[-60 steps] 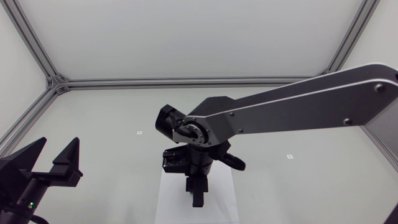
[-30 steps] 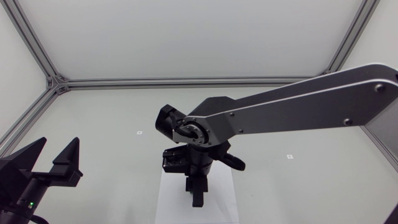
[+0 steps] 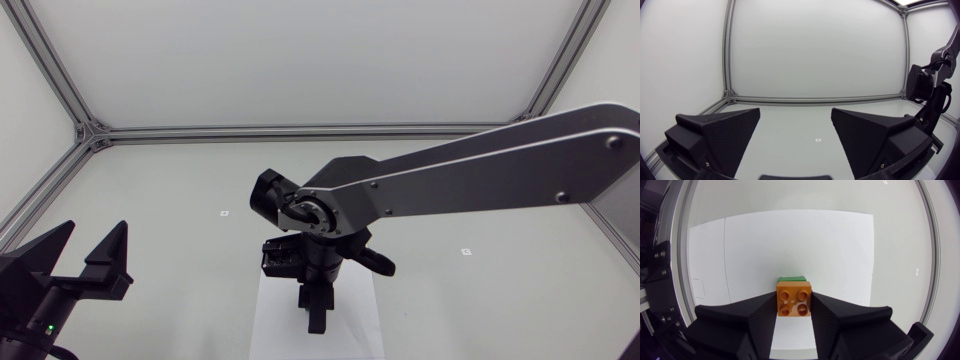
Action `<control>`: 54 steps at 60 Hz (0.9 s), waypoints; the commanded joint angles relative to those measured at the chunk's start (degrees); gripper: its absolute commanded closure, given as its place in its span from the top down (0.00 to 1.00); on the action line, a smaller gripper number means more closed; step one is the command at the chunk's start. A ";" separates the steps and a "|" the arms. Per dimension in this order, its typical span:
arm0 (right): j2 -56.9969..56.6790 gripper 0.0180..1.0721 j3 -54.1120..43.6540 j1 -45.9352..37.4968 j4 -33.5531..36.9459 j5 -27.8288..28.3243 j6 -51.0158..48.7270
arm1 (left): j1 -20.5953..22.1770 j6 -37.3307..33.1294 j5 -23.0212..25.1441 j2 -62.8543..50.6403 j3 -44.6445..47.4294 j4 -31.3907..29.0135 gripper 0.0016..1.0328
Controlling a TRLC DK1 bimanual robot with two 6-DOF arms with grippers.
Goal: Pick up the orange 2x2 brick with the right arm and stack it on top of the green 2x2 brick in the center
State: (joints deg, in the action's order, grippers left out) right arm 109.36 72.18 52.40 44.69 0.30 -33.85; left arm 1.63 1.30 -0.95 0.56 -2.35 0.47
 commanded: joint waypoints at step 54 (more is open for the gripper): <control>2.52 0.06 -4.24 1.91 0.49 -1.26 -2.54 | 0.04 -0.33 0.16 0.23 2.35 -0.65 0.96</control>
State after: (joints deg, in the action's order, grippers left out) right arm 108.79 71.05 53.71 44.27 -0.89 -35.18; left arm 1.63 1.30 -0.95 0.56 -2.35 0.47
